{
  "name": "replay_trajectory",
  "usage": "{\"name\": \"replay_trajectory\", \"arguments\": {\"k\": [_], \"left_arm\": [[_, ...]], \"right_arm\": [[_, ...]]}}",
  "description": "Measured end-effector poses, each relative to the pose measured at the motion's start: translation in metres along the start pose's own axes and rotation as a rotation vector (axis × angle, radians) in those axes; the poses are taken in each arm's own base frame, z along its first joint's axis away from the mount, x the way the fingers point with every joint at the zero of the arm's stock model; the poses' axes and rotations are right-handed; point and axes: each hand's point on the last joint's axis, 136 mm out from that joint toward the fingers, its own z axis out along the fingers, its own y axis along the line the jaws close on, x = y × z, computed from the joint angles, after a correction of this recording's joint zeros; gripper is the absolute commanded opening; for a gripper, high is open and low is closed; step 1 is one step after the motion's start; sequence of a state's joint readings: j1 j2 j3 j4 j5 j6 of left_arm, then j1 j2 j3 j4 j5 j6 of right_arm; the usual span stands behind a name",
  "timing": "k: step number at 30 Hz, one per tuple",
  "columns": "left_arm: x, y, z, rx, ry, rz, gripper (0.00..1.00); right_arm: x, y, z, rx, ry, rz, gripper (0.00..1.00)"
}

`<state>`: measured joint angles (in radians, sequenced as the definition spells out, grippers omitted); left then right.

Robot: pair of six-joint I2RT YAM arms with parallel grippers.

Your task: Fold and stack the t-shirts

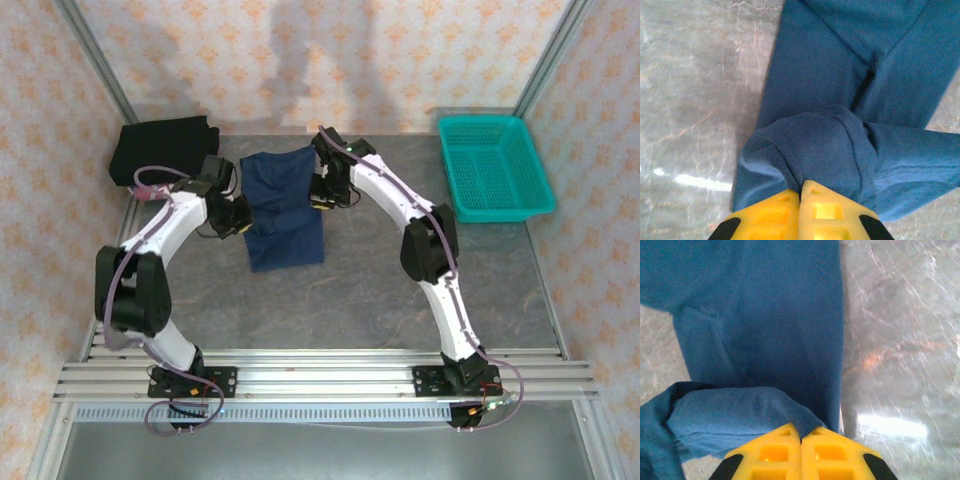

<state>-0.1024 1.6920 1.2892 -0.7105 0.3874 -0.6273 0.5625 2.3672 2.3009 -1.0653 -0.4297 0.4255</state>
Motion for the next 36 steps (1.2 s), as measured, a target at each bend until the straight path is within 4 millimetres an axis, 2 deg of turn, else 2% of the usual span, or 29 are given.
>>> {"name": "replay_trajectory", "arguments": {"k": [2,4,6,7,9,11,13,16,18,20,21,23,24,26,27,29,31,33,36], "left_arm": [[-0.018,-0.007,0.018,-0.002,0.015,-0.005,0.21],[-0.039,-0.017,0.034,0.016,0.015,-0.017,0.43],[-0.061,-0.028,0.042,0.043,0.002,-0.034,0.54],[-0.074,-0.035,0.042,0.059,-0.015,-0.048,0.58],[-0.099,-0.051,0.028,0.099,-0.071,-0.055,0.64],[-0.122,-0.072,-0.004,0.155,-0.155,-0.049,0.72],[-0.134,-0.084,-0.046,0.194,-0.250,-0.037,0.78],[-0.125,-0.083,-0.111,0.232,-0.369,-0.030,0.80],[-0.104,-0.072,-0.145,0.252,-0.413,-0.028,0.80],[-0.079,-0.056,-0.158,0.249,-0.427,-0.023,0.75],[-0.066,-0.048,-0.155,0.240,-0.414,-0.022,0.68],[-0.036,-0.031,-0.131,0.208,-0.349,-0.016,0.38],[-0.022,-0.022,-0.114,0.182,-0.304,-0.015,0.29],[0.007,-0.002,-0.072,0.117,-0.192,-0.017,0.16],[0.022,0.009,-0.051,0.077,-0.130,-0.019,0.13],[0.043,0.026,-0.022,0.016,-0.042,-0.022,0.13],[0.055,0.037,-0.003,-0.027,0.016,-0.028,0.13],[0.057,0.041,0.009,-0.043,0.043,-0.034,0.12],[0.048,0.035,0.025,-0.041,0.059,-0.036,0.12]], "right_arm": [[-0.020,0.005,0.017,-0.049,-0.002,0.030,0.33],[-0.046,0.011,0.030,-0.133,-0.021,0.091,0.49],[-0.076,0.011,0.037,-0.231,-0.055,0.163,0.56],[-0.090,0.007,0.037,-0.269,-0.074,0.194,0.58],[-0.107,-0.002,0.030,-0.305,-0.101,0.234,0.63],[-0.117,-0.011,0.012,-0.315,-0.136,0.238,0.66],[-0.106,-0.015,-0.009,-0.295,-0.139,0.227,0.69],[-0.064,-0.011,-0.050,-0.280,-0.143,0.171,0.67],[-0.029,-0.002,-0.075,-0.289,-0.143,0.121,0.56],[0.005,0.014,-0.094,-0.318,-0.143,0.063,0.35],[0.017,0.020,-0.096,-0.327,-0.139,0.042,0.28],[0.039,0.031,-0.085,-0.348,-0.112,0.016,0.12],[0.046,0.032,-0.075,-0.349,-0.095,0.015,0.09],[0.060,0.024,-0.039,-0.329,-0.036,0.050,0.05],[0.065,0.016,-0.020,-0.306,-0.005,0.073,0.04],[0.070,0.002,0.013,-0.264,0.047,0.117,0.03],[0.072,-0.007,0.038,-0.238,0.077,0.147,0.03],[0.072,-0.013,0.057,-0.215,0.101,0.170,0.02],[0.059,-0.008,0.072,-0.216,0.099,0.182,0.02]]}}
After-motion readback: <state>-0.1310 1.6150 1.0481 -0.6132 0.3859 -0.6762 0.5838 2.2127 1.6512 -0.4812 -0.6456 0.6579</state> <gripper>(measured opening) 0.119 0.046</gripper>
